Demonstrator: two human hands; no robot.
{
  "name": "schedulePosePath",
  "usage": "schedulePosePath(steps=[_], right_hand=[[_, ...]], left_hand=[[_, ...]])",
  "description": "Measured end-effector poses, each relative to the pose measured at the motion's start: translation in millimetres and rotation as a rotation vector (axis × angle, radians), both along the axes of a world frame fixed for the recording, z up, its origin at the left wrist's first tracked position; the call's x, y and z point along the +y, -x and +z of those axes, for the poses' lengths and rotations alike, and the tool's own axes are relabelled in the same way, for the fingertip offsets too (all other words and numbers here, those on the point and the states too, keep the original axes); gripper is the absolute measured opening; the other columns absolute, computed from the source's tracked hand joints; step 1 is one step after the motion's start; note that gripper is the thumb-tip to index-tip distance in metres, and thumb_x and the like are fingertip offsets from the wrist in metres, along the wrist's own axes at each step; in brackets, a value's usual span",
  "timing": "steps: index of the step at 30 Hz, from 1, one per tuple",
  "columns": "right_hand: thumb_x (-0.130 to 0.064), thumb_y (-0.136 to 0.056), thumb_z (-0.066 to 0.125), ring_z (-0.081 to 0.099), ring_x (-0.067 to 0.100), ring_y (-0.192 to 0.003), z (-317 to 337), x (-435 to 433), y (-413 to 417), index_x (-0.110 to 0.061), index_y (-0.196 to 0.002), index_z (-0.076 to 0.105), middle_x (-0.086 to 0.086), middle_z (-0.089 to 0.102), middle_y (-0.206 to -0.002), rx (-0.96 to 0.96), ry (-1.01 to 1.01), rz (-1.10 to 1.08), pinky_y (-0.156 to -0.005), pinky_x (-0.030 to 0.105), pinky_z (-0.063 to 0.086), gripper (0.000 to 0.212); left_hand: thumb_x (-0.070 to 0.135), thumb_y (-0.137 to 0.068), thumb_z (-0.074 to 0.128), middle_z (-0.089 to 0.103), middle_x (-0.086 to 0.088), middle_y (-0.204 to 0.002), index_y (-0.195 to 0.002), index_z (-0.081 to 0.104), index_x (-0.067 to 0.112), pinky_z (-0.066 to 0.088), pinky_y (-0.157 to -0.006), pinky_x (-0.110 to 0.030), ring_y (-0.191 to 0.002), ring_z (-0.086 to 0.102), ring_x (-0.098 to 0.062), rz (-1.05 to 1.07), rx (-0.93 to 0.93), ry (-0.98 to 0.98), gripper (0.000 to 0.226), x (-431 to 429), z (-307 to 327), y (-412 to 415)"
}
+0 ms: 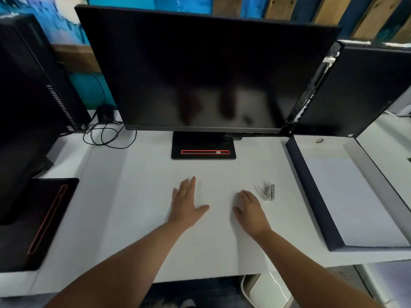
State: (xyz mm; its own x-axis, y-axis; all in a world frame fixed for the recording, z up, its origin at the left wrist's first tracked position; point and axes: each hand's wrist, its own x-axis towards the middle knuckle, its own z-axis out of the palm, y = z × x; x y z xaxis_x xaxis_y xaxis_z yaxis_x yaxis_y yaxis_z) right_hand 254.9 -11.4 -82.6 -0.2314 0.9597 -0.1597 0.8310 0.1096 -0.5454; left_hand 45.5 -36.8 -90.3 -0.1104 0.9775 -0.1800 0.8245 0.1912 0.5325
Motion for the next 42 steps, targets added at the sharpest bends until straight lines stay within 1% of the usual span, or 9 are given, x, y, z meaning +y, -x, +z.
schedulePosePath(steps=[5, 10, 14, 22, 27, 32, 38, 40, 42], right_hand=[[-0.012, -0.094, 0.047, 0.022, 0.029, -0.143, -4.3, -4.9, 5.9, -0.002, -0.142, 0.032, 0.015, 0.029, -0.152, -0.069, -0.031, 0.003, -0.118, 0.036, 0.018, 0.051], [-0.013, -0.098, 0.035, 0.005, 0.028, -0.147, -5.1, -1.6, 11.6, -0.003, -0.149, 0.012, 0.013, 0.011, -0.158, -0.127, -0.007, 0.007, -0.119, 0.039, 0.006, 0.056], [-0.016, -0.096, 0.046, 0.001, 0.028, -0.147, -2.2, 11.2, 8.2, -0.002, -0.149, 0.008, 0.015, 0.006, -0.159, -0.056, 0.02, -0.052, -0.12, 0.036, 0.006, 0.066], [-0.043, -0.084, 0.065, -0.001, 0.023, -0.148, 1.4, 28.9, -10.2, -0.004, -0.149, 0.005, 0.011, 0.003, -0.16, -0.064, 0.084, -0.104, -0.118, 0.033, 0.007, 0.097], [-0.046, -0.091, 0.053, -0.002, 0.023, -0.148, 1.3, 36.2, -10.5, -0.002, -0.149, 0.003, 0.012, 0.002, -0.16, -0.074, 0.081, -0.083, -0.12, 0.033, 0.003, 0.088], [-0.045, -0.098, 0.034, -0.003, 0.025, -0.148, -0.9, 40.8, -9.0, 0.0, -0.149, 0.002, 0.014, 0.002, -0.16, -0.138, 0.065, -0.019, -0.12, 0.034, 0.0, 0.075], [-0.043, -0.1, 0.028, -0.006, 0.021, -0.148, -8.7, 24.1, 1.1, -0.003, -0.15, 0.002, 0.01, 0.001, -0.16, -0.144, 0.01, 0.139, -0.119, 0.031, -0.004, 0.068], [-0.037, -0.101, 0.027, -0.002, 0.021, -0.148, -10.3, 19.2, 4.8, -0.004, -0.15, 0.007, 0.008, 0.006, -0.159, -0.133, -0.029, 0.24, -0.119, 0.03, -0.003, 0.062], [-0.029, -0.1, 0.028, 0.015, 0.025, -0.146, -9.4, 18.3, 7.3, -0.004, -0.148, 0.021, 0.01, 0.022, -0.156, -0.079, -0.08, 0.313, -0.121, 0.033, 0.01, 0.054]], left_hand=[[0.05, -0.082, 0.061, 0.001, -0.001, -0.162, -0.153, -0.004, 0.02, -0.007, -0.121, -0.038, -0.149, -0.006, -0.015, -0.053, 0.007, 0.027, 0.101, -0.3, -0.6, 3.5], [0.035, -0.08, 0.065, 0.001, 0.0, -0.162, -0.152, -0.004, 0.021, -0.007, -0.12, -0.035, -0.149, -0.006, -0.015, -0.049, -0.078, 0.054, 0.101, 1.0, 8.5, 3.1], [0.027, -0.082, 0.065, -0.001, 0.002, -0.161, -0.152, -0.004, 0.024, -0.002, -0.12, -0.036, -0.148, -0.007, -0.021, -0.012, -0.176, 0.1, 0.098, -1.3, 19.2, 3.3], [0.025, -0.085, 0.062, 0.006, 0.005, -0.161, -0.152, 0.006, 0.022, 0.004, -0.121, -0.036, -0.148, -0.001, -0.022, 0.071, -0.272, 0.082, 0.088, 2.9, 10.0, 7.6], [0.024, -0.094, 0.052, 0.02, -0.003, -0.158, -0.15, 0.021, 0.013, 0.008, -0.121, -0.032, -0.147, 0.014, -0.018, 0.062, -0.114, -0.079, 0.065, 1.8, 6.8, 3.5], [0.027, -0.099, 0.043, 0.015, -0.001, -0.16, -0.151, 0.02, 0.016, -0.003, -0.119, -0.031, -0.149, 0.004, -0.014, 0.022, -0.038, -0.095, 0.058, 3.4, 2.4, 1.5], [0.029, -0.1, 0.04, 0.013, -0.001, -0.16, -0.151, 0.018, 0.016, -0.005, -0.12, -0.032, -0.149, 0.002, -0.013, 0.021, -0.03, -0.064, 0.057, 8.2, 0.7, 2.6], [0.029, -0.1, 0.039, 0.014, -0.001, -0.16, -0.151, 0.019, 0.015, -0.005, -0.12, -0.033, -0.149, 0.003, -0.014, 0.023, -0.031, -0.056, 0.057, 9.6, 0.6, 3.2], [0.029, -0.1, 0.039, 0.016, -0.002, -0.16, -0.151, 0.019, 0.014, -0.004, -0.12, -0.034, -0.149, 0.005, -0.015, 0.024, -0.03, -0.05, 0.057, 10.6, 1.0, 3.1]])
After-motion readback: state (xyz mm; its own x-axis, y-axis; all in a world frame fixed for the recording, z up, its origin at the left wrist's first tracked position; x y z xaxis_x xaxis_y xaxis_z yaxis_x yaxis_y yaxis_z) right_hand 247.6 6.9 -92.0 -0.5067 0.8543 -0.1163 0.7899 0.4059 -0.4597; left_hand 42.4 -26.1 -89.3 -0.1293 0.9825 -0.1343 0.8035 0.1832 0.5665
